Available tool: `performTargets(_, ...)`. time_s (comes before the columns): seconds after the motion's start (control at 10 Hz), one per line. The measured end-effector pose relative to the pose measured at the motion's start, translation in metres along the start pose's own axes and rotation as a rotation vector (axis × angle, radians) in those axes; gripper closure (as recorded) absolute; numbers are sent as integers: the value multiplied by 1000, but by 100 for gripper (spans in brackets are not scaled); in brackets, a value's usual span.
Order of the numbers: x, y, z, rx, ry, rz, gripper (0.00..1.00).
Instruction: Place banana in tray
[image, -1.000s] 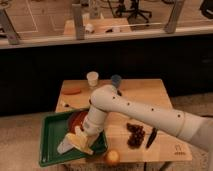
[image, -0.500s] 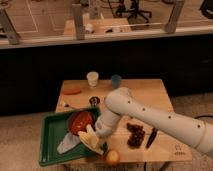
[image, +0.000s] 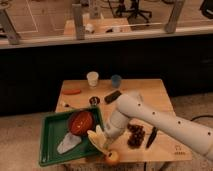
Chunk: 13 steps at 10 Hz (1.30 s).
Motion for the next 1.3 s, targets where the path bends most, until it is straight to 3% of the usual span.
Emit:
performTargets(0.2,3,0,6,8,-23,17,96)
performTargets(0.5,4,2,9,26,-43,32,70)
performTargets(0.9,7,-1,12,32,-65,33,28)
performTargets(1.0,8,-3,13,33,-68,31,22)
performTargets(1.3,6,-3,11,45,-58,37,20)
